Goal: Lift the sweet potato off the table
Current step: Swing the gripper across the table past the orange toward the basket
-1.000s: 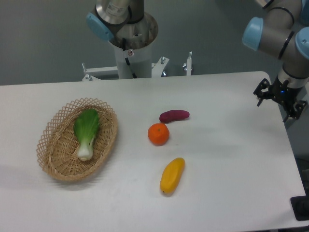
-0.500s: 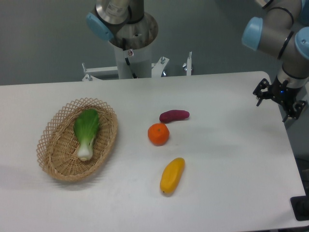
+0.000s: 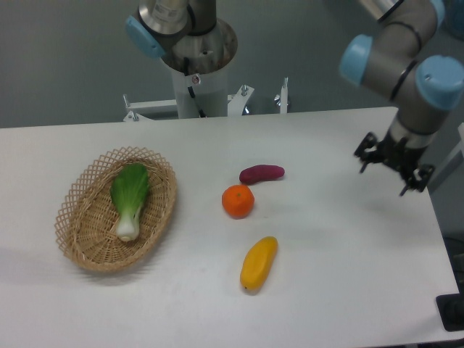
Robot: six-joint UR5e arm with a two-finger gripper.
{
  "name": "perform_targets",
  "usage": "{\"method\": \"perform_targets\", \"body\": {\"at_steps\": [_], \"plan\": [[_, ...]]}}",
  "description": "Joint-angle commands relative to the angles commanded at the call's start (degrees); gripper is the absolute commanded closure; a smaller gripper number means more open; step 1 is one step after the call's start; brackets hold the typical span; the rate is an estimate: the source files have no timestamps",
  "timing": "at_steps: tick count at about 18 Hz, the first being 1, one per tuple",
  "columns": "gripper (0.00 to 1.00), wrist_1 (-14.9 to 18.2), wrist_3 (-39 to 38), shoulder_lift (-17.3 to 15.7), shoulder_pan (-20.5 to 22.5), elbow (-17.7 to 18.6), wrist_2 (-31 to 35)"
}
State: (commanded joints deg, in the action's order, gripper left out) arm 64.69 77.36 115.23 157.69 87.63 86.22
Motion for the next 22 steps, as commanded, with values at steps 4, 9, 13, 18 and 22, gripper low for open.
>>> {"method": "perform_targets", "body": {"at_steps": [4, 9, 13, 18, 22], "plan": [[0.0, 0.0, -2.4, -1.1, -3.3, 1.3, -0.2], [0.0, 0.1, -6.5, -3.2, -6.2, 3.0, -0.6], [0.0, 0.1, -12.7, -5.2, -9.3, 5.2, -1.1], [0.0, 0.1, -20.5, -6.9, -15.6, 7.6, -1.1], [0.0, 0.1, -26.3, -7.6, -21.3, 9.5, -1.1]]}}
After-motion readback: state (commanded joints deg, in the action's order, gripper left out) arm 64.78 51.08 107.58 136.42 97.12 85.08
